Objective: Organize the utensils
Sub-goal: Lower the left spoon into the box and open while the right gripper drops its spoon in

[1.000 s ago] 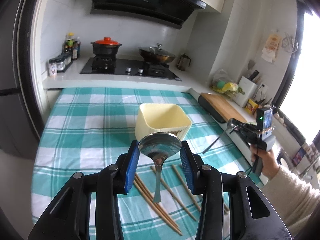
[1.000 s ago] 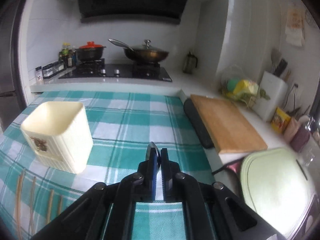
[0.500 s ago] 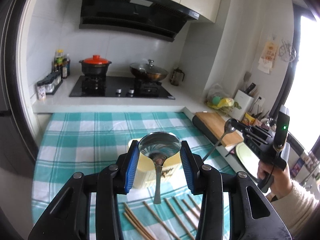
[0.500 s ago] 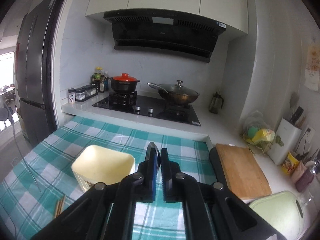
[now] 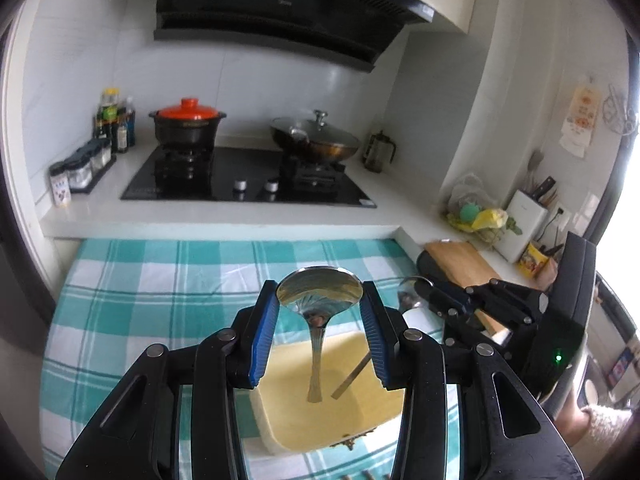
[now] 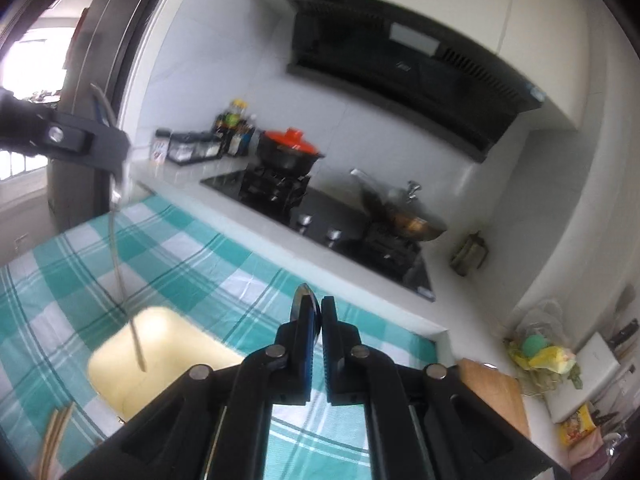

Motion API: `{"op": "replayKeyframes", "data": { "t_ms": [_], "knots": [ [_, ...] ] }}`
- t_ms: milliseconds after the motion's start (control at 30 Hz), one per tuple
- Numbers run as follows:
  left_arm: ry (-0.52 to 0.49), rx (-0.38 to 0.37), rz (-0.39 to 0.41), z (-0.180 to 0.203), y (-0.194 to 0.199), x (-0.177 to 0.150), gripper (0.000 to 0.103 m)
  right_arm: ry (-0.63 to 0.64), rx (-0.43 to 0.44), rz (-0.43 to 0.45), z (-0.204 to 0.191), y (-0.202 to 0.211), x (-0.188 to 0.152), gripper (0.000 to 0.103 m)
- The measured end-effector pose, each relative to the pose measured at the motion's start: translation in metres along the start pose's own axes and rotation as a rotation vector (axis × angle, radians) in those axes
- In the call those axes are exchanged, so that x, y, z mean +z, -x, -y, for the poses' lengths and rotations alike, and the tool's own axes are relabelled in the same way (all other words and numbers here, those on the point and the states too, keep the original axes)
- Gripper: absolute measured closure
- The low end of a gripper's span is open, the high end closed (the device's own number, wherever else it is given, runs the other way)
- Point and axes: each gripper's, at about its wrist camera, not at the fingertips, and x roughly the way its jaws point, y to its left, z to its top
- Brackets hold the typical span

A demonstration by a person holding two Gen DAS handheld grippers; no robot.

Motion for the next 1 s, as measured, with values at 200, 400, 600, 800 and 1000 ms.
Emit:
{"op": "replayKeyframes", "data": {
  "t_ms": [200,400,600,800,1000],
  "knots": [
    [0.057,0.005,-0.147,-0.025,-0.063,-0.027,0.062,0.047,0.111,-0.100,-0.023,-0.046,-0.018,0.099],
    [0.050,0.043,-0.224,-0.033,-0.097,-0.044,0.061,0.040,0.181,-0.202,-0.031,-0.076,-0.026,0.094],
    [0.124,0.028,-0.229,-0.045,-0.082,-0.032,0.048,-0.073,0.189,-0.176,-0.009,-0.052,-0.010,0.051],
    [-0.033,0.067,-0.173,-0.046,0.033,-0.035,0.020,-0.187,0.212,-0.098,0.027,0.056,0.002,0.051],
    [-0.186,0.131,-0.363,-0.052,0.117,-0.127,0.018,-0.291,0.263,-0.123,0.029,0.169,-0.073,0.049]
  ]
}}
